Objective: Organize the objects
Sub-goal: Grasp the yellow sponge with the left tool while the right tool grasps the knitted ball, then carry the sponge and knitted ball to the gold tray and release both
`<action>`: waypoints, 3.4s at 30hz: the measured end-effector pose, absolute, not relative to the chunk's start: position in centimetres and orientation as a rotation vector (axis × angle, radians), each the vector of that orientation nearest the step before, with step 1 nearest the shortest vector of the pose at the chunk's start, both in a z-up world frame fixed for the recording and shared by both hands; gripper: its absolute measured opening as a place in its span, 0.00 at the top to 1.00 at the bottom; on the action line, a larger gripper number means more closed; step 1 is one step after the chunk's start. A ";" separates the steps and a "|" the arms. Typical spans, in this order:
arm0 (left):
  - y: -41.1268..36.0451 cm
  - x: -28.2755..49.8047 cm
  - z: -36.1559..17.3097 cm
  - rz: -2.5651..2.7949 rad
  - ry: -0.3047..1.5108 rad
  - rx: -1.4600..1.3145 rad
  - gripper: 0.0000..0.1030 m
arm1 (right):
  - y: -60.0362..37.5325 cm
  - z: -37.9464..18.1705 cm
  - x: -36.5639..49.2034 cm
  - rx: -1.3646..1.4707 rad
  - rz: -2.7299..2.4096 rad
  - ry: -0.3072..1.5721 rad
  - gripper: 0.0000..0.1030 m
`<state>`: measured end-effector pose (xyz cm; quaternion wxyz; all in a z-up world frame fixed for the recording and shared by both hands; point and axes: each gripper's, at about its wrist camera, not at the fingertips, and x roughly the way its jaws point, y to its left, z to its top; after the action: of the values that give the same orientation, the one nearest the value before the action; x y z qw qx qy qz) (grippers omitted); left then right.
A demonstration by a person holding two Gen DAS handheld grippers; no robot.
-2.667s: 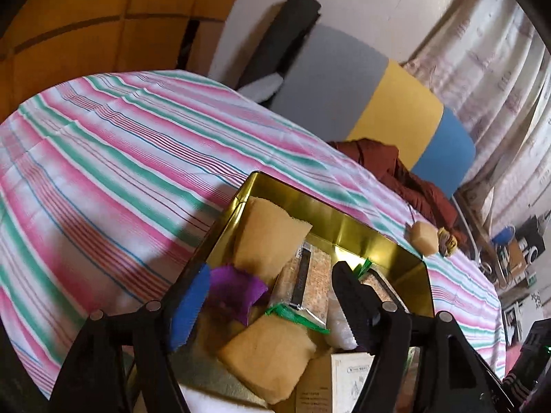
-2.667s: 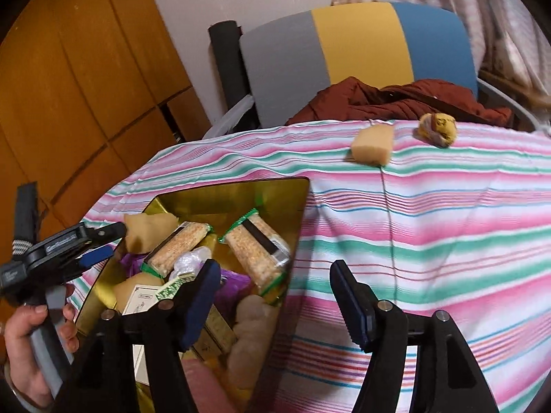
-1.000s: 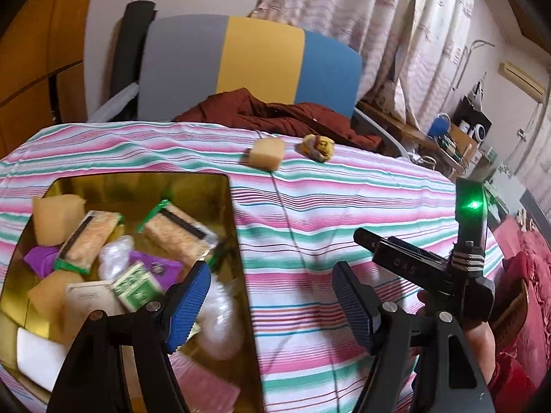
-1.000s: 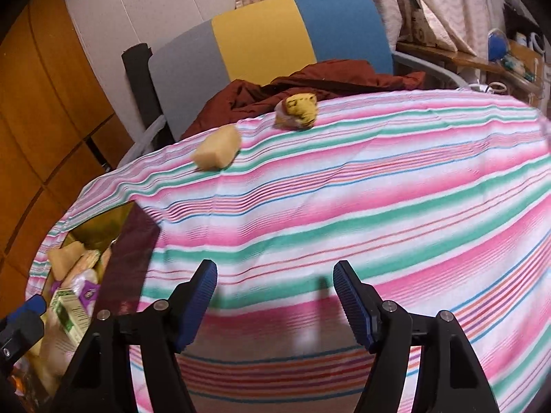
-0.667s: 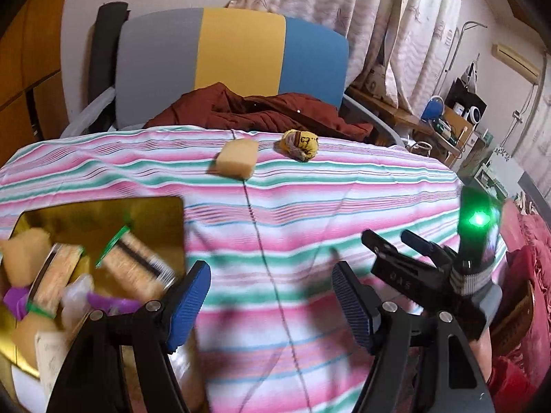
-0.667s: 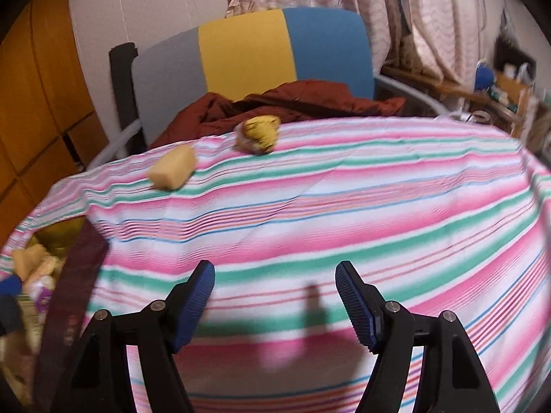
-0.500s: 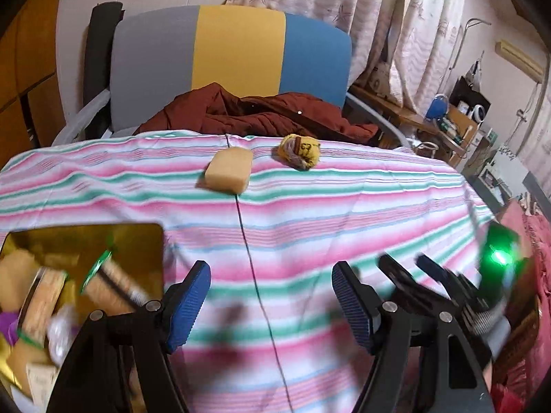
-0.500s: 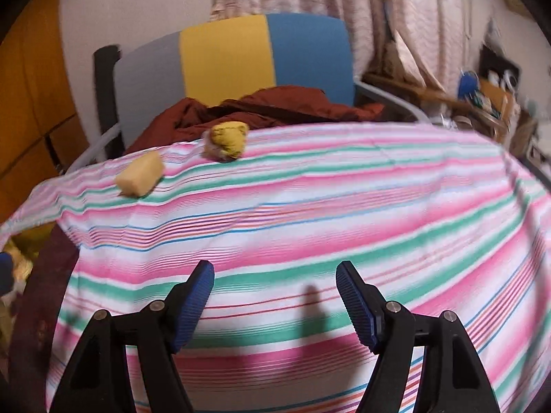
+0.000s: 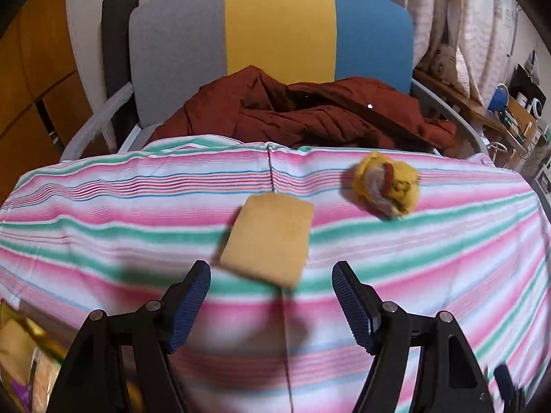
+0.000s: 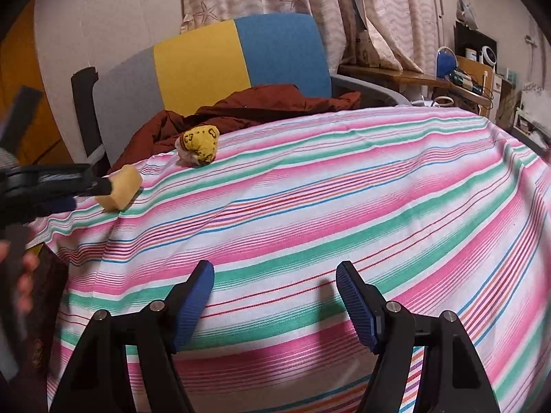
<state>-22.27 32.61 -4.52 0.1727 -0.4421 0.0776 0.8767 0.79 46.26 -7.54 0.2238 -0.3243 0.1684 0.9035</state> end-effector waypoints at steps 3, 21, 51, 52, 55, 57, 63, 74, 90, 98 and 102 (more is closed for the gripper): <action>33.3 -23.5 -5.1 2.501 0.212 -1.254 0.28 | 46.7 -7.8 0.9 -0.901 2.493 0.502 0.28; 32.8 -20.7 -6.7 2.602 0.166 -1.048 0.49 | 47.1 -8.3 0.8 -0.927 2.485 0.546 0.28; 31.2 -21.3 -8.4 2.548 0.023 -1.072 0.49 | 48.7 -6.0 -22.7 -1.002 2.717 0.196 0.36; 31.2 -21.3 -8.4 2.548 0.022 -1.071 0.49 | 49.1 -6.1 -23.0 -1.006 2.711 0.223 0.47; 31.1 -21.4 -8.4 2.546 0.017 -1.072 0.49 | 49.3 -6.6 -23.1 -1.020 2.712 0.241 0.57; 31.1 -21.4 -8.5 2.544 0.017 -1.070 0.49 | 48.8 -6.5 -22.9 -0.997 2.720 0.210 0.62; 31.0 -21.3 -8.4 2.543 0.014 -1.070 0.49 | 47.5 -6.2 -19.6 -0.936 2.718 0.223 0.66; 31.0 -20.2 -8.2 2.532 0.079 -1.125 0.49 | 45.5 -5.6 -10.9 -0.839 2.635 0.282 0.66; 24.7 -10.5 -3.2 2.358 -0.173 -1.057 0.50 | 44.1 -5.8 -2.9 -0.793 2.603 0.466 0.66; 19.9 -7.4 0.0 2.347 -0.231 -0.963 0.50 | 41.5 -5.9 -0.4 -0.854 2.643 0.537 0.66; 17.3 -7.3 0.9 2.365 -0.247 -0.955 0.50 | 39.2 -5.8 0.5 -0.886 2.685 0.568 0.66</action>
<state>-7.25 17.33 0.88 0.2856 -0.3570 -0.0923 0.8845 0.52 39.24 -5.79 0.1286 -0.3048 0.1953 0.9233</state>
